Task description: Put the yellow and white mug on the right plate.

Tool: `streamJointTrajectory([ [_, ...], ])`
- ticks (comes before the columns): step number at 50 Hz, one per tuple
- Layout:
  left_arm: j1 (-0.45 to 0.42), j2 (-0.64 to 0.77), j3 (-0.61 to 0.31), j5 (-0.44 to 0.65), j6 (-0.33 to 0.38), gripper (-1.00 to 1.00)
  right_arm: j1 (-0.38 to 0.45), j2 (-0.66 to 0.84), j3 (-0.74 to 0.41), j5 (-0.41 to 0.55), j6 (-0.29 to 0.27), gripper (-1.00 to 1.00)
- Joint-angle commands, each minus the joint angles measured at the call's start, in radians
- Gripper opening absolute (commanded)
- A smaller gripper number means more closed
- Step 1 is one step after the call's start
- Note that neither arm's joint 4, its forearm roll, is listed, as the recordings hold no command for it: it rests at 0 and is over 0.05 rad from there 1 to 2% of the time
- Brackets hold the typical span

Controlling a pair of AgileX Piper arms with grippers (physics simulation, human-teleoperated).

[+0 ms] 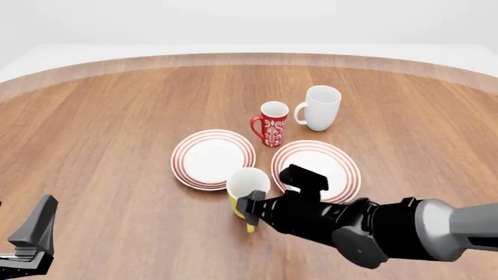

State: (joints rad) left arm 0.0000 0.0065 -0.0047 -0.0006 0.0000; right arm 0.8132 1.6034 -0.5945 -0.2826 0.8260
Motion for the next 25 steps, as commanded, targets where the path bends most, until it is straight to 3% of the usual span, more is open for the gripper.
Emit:
streamJointTrajectory([
  [1, 0.0, 0.0, 0.0, 0.0, 0.0, 1.0, 0.008, 0.036, -0.005, -0.019, 0.008, 1.0],
  [25, 0.0, 0.0, 0.0, 0.0, 0.0, 1.0, 0.039, 0.064, -0.026, -0.019, 0.02, 1.0],
])
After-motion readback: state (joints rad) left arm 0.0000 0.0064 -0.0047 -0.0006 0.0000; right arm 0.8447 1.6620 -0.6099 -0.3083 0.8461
